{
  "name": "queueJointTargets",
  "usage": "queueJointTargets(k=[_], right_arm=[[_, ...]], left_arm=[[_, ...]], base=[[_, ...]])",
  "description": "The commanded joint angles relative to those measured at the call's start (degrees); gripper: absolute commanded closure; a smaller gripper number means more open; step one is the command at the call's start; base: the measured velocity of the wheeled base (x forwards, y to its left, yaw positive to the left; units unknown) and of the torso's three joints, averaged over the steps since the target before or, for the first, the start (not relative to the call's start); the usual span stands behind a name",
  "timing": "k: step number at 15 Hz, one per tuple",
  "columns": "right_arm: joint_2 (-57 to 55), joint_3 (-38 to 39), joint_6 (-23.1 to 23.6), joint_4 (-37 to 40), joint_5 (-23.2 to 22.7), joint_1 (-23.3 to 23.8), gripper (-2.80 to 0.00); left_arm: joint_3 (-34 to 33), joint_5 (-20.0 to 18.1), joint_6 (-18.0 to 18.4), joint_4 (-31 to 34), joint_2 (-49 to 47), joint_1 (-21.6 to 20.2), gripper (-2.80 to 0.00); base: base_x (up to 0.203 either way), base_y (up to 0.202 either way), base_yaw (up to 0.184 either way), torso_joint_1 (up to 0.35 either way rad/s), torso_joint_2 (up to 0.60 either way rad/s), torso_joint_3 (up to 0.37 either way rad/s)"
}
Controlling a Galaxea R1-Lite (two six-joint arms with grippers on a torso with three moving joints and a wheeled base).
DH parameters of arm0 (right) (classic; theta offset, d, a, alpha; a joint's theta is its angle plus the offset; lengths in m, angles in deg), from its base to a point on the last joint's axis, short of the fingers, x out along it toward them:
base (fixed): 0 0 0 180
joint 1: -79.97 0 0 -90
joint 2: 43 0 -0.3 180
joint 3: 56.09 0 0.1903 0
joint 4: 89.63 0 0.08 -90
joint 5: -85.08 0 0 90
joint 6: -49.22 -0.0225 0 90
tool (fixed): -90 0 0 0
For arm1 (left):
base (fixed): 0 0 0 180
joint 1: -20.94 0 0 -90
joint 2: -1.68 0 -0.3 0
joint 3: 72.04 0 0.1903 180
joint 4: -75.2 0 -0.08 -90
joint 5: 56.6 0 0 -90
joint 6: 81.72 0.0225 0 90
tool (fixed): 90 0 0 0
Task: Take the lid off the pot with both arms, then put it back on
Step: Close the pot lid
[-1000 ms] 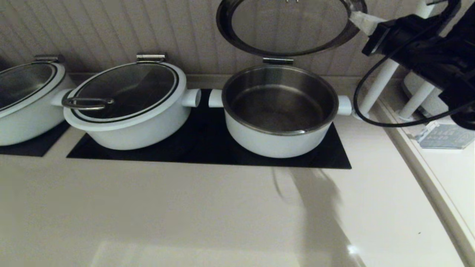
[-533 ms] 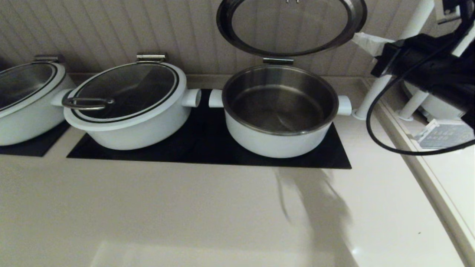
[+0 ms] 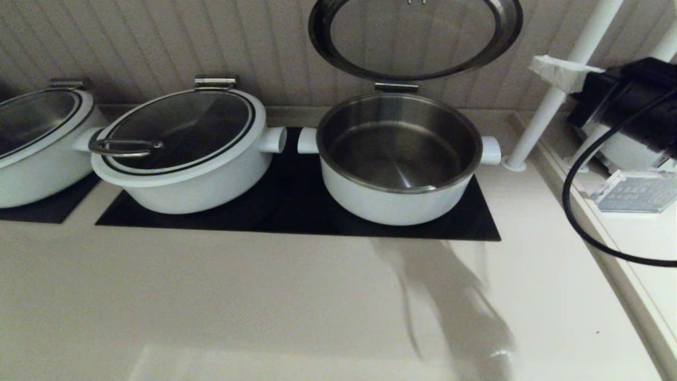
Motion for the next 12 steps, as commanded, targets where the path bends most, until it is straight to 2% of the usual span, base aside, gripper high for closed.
queueJointTargets(k=[1,5,12], right_arm=[[1.76,-0.22,-0.04,0.07,-0.03,0.04,0.00],[4.47,-1.03,-1.24,2.72,0.07,1.99,0.00],[4.69,-3.03,-1.19,3.73,0.07,2.51,0.00]], left_arm=[[0.00,-0.03,0.01,-0.02,0.05,-0.02,0.00],[0.00,-0.03,0.01,-0.02,0.05,-0.02,0.00],[0.00,-0.03,0.01,-0.02,0.05,-0.02,0.00]], base=[[0.000,0.000,0.000,0.000,0.00,0.000],[0.000,0.000,0.000,0.000,0.00,0.000],[0.000,0.000,0.000,0.000,0.00,0.000]])
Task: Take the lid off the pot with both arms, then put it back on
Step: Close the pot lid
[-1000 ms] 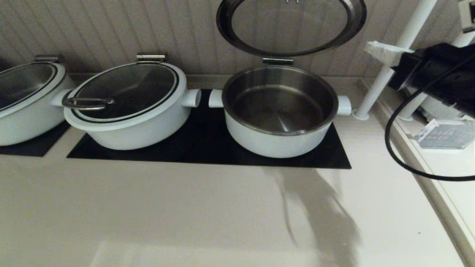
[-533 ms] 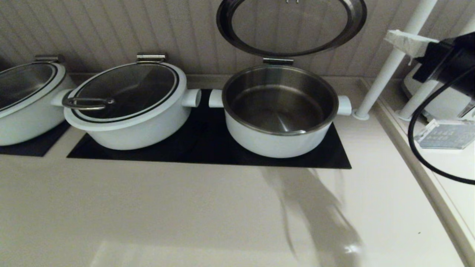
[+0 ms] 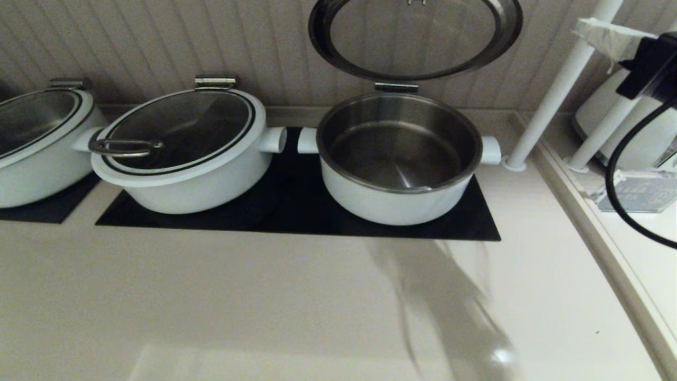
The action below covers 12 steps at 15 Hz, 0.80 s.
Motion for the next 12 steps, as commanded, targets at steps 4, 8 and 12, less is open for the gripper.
queueJointTargets(k=[4,8,12], right_arm=[[-3.21,-7.06,0.10,0.53,-0.30,0.42,0.00],[-8.13,-15.90,0.26,2.35,-0.47,0.72,0.00],[-15.59,-26.51,0.96,2.26,-1.76,0.76,0.00]], left_arm=[[0.00,-0.03,0.01,-0.02,0.05,-0.02,0.00],[0.00,-0.03,0.01,-0.02,0.05,-0.02,0.00],[0.00,-0.03,0.01,-0.02,0.05,-0.02,0.00]], base=[[0.000,0.000,0.000,0.000,0.00,0.000],[0.000,0.000,0.000,0.000,0.00,0.000],[0.000,0.000,0.000,0.000,0.00,0.000]])
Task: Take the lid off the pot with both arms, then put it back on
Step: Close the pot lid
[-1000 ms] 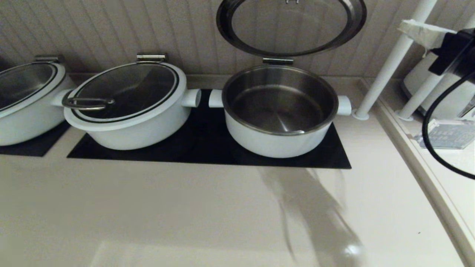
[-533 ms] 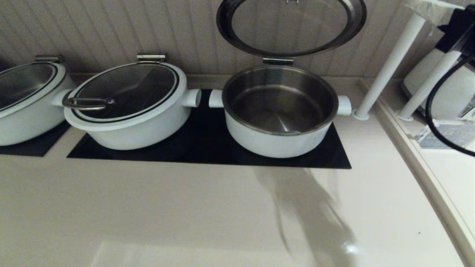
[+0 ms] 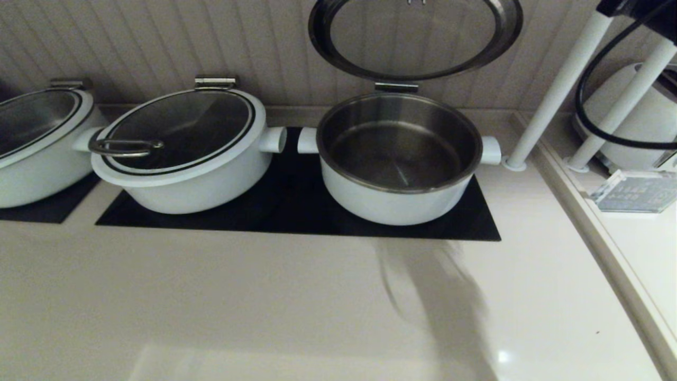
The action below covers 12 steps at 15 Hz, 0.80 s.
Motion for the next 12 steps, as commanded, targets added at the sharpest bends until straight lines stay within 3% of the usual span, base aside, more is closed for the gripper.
queueJointTargets(k=[1,8,12], right_arm=[[-5.18,-4.61,0.17,-0.26,-0.95,0.01,0.00],[-12.53,-15.63,1.50,-0.21,-9.88,0.96,0.00],[-15.62,-20.00,2.68,-0.25,-11.33,2.13,0.00]], left_arm=[[0.00,-0.01,0.03,-0.02,0.05,-0.02,0.00],[0.00,-0.01,0.03,-0.02,0.05,-0.02,0.00],[0.00,-0.01,0.03,-0.02,0.05,-0.02,0.00]], base=[[0.000,0.000,0.000,0.000,0.00,0.000],[0.000,0.000,0.000,0.000,0.00,0.000],[0.000,0.000,0.000,0.000,0.00,0.000]])
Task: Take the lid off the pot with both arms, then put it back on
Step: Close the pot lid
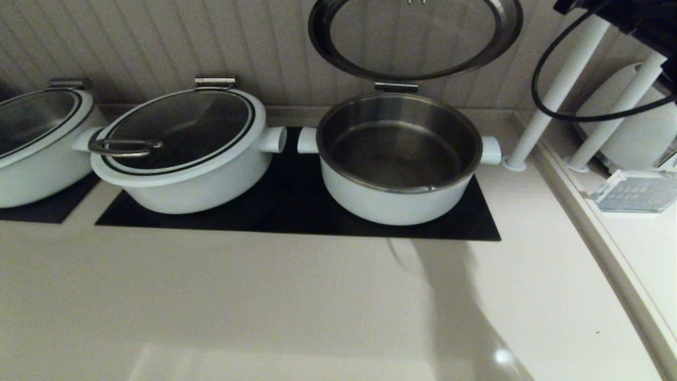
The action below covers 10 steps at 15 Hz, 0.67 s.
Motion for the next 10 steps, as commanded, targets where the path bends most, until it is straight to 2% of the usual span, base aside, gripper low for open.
queueJointTargets(k=[1,10], right_arm=[[-2.28,-1.83,0.07,-0.29,-0.21,0.50,0.00],[-7.84,-9.09,0.24,-0.25,-0.57,1.14,0.00]], left_arm=[[0.00,-0.02,0.01,-0.02,0.02,-0.02,0.00],[0.00,-0.02,0.01,-0.02,0.02,-0.02,0.00]], base=[[0.000,0.000,0.000,0.000,0.00,0.000],[0.000,0.000,0.000,0.000,0.00,0.000]])
